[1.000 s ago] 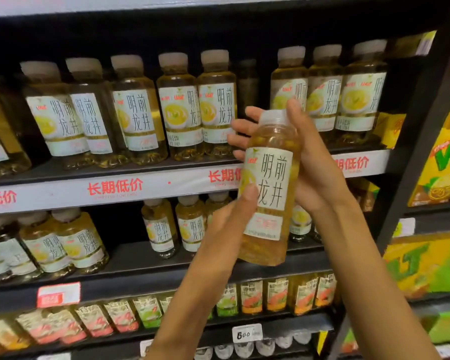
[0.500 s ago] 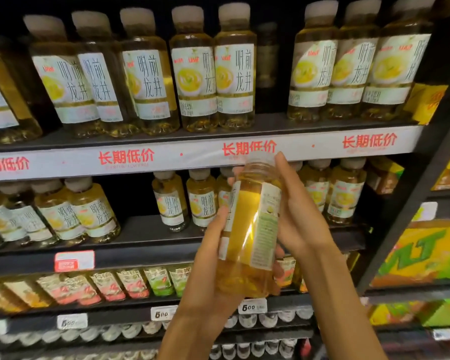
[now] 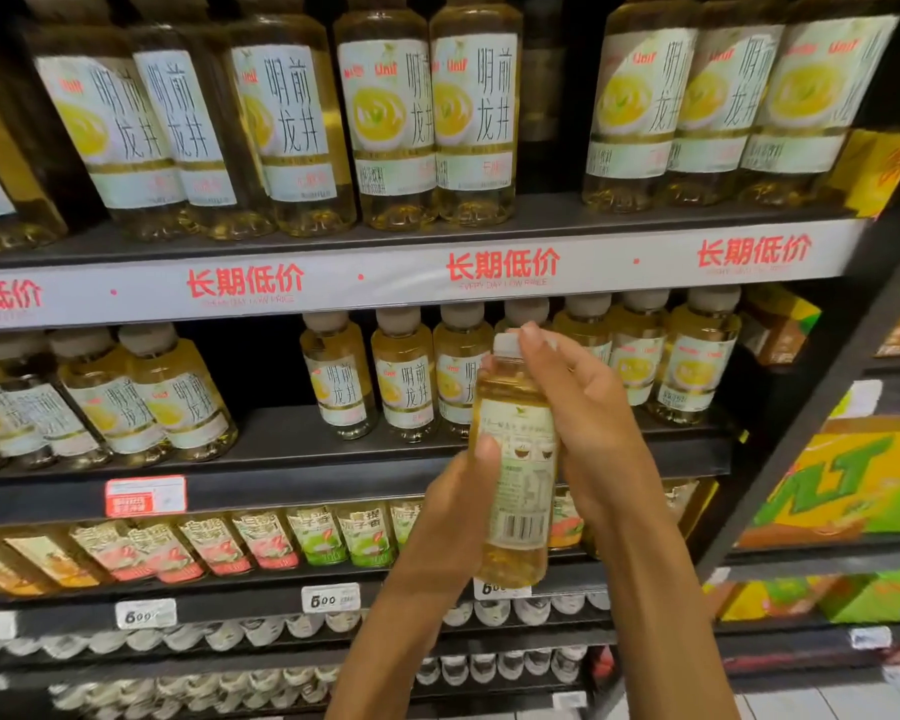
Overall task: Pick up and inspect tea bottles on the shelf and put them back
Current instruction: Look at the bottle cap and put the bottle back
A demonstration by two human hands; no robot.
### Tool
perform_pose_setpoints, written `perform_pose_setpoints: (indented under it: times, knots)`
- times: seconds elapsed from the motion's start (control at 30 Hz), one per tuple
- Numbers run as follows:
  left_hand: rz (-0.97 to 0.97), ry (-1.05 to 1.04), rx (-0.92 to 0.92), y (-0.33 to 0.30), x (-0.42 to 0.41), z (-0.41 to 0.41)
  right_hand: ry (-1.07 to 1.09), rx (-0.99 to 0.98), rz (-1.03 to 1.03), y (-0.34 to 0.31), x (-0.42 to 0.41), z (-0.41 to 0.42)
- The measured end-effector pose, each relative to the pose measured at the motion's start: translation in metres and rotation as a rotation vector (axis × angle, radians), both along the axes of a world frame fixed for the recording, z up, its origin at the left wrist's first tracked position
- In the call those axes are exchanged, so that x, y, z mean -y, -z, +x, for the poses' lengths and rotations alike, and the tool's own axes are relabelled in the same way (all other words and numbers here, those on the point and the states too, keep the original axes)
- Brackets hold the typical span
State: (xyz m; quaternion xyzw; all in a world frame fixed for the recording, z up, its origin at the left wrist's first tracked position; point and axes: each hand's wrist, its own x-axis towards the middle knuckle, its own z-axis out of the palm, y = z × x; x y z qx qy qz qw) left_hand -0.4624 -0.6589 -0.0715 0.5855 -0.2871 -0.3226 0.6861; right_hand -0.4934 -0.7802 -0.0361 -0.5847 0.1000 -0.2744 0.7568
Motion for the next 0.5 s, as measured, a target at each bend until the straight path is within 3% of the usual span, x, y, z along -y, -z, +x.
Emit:
perform_pose_setpoints:
  times: [0.13,0.2,0.27,0.4,0.5]
  knots:
    - [-0.023,0.107,-0.339,0.006,-0.002,-0.002,-0.182,0.043,0.212,-0.001,0.005,0.0]
    - [-0.051,0.186,-0.409,0.009,-0.003,-0.002,-0.252,0.062,0.288,0.0,0.008,-0.002]
    - [-0.015,0.21,-0.37,0.011,-0.003,0.0,-0.234,0.072,0.258,0.003,0.012,-0.004]
    - [0.099,0.04,-0.125,0.007,0.001,0.0,-0.073,0.024,0.105,0.003,0.018,-0.008]
    - [0.158,-0.032,-0.05,0.005,0.007,-0.005,-0.015,-0.012,0.082,0.005,0.02,-0.006]
